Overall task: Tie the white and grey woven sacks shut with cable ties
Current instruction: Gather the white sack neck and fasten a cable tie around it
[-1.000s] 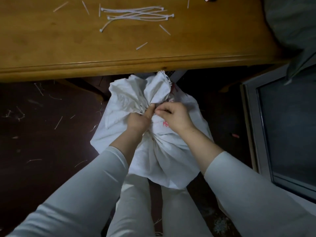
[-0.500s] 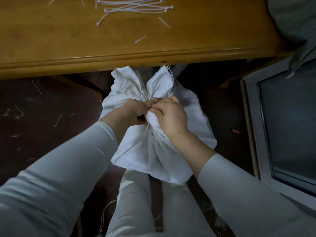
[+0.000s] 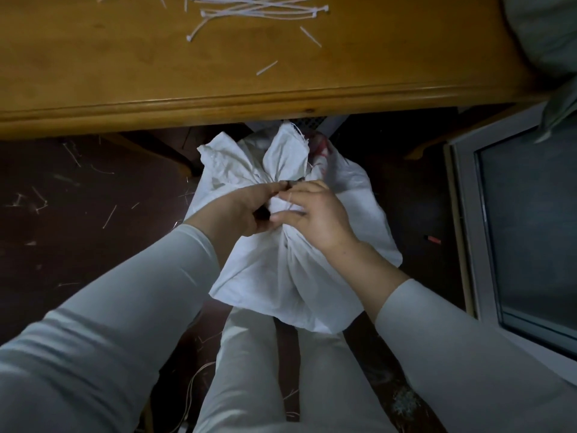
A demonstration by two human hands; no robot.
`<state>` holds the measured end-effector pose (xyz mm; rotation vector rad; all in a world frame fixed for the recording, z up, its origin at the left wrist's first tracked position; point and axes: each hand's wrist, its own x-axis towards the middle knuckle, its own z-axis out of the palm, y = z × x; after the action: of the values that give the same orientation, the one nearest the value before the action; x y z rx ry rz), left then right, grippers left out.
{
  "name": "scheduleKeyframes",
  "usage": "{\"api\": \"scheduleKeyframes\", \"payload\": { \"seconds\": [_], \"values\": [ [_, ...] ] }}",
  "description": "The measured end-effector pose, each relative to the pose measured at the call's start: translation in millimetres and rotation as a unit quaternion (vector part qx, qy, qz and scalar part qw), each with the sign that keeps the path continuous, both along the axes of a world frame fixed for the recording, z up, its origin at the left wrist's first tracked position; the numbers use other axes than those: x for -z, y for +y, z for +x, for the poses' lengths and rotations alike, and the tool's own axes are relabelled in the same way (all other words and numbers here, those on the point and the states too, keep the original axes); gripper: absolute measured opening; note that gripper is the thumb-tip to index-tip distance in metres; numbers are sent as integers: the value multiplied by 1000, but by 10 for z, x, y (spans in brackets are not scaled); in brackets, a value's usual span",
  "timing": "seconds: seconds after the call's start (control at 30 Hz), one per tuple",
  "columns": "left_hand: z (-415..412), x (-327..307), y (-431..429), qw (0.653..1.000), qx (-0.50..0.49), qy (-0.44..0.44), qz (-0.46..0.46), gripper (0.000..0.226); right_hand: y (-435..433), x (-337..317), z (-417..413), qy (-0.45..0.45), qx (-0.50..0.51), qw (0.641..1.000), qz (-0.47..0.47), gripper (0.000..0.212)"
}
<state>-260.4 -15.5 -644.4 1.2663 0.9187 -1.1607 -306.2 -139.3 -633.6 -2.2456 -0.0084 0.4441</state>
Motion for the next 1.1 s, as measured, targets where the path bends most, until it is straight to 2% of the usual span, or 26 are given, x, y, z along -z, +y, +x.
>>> {"api": "scheduleKeyframes", "payload": {
  "seconds": [0.1, 0.3, 0.37, 0.4, 0.43, 0.47, 0.5, 0.53, 0.57, 0.6, 0.67, 0.7, 0.77, 0.87, 0.93, 0.97, 1.0, 1.1],
  "values": [
    [-81, -26, 12, 998, -21, -2, -52, 21, -61, 23, 58, 34, 64, 994, 80, 24],
    [-228, -87, 90, 983, -152, -16, -98, 21, -51, 77, 228, 74, 34, 995, 51, 17],
    [-250, -256, 86, 995, -81, -50, -30, 25, -80, 82, 266, 68, 11, 997, 18, 16],
    [-257, -354, 78, 995, 5, -87, 38, 26, -88, 80, 276, 61, -1, 998, 8, 17],
    [-250, -440, 69, 975, 98, -157, 123, 26, -86, 81, 280, 54, -11, 998, -2, 18],
    [-221, -503, 69, 932, 157, -270, 184, 23, -84, 79, 278, 46, -22, 999, -8, 22],
    [-167, -570, 64, 877, 185, -396, 199, 21, -76, 84, 269, 39, -31, 999, -9, 25],
    [-102, -606, 61, 827, 227, -486, 168, 35, -67, 83, 257, 23, -40, 999, -5, 27],
    [-40, -590, 57, 788, 303, -524, 113, 59, -60, 80, 245, 3, -44, 999, 0, 26],
    [22, -512, 66, 747, 406, -520, 76, 74, -69, 88, 233, -10, -39, 999, 14, 22],
    [95, -317, 128, 677, 569, -462, 65, 75, -115, 67, 216, 3, -8, 999, 51, 8],
    [105, -232, 183, 676, 592, -434, 68, 68, -140, 44, 212, 11, 4, 998, 64, 9],
    [40, -105, 270, 740, 523, -418, 61, 52, -168, 33, 221, -3, 10, 998, 68, 15],
    [-252, 6, 284, 857, 293, -417, 76, 30, -186, 61, 265, -20, -14, 998, 60, 13],
    [-440, 4, 242, 932, 143, -334, 5, 27, -197, 80, 244, -16, -43, 997, 56, 11],
    [-508, 16, 228, 947, 110, -302, -20, 27, -202, 91, 233, -12, -52, 997, 53, 10],
    [-546, 39, 228, 946, 115, -301, -21, 26, -205, 105, 227, -6, -57, 997, 51, 10],
    [-579, 89, 204, 918, 148, -365, 57, 21, -199, 127, 215, 2, -65, 997, 44, 13]
  ]
}}
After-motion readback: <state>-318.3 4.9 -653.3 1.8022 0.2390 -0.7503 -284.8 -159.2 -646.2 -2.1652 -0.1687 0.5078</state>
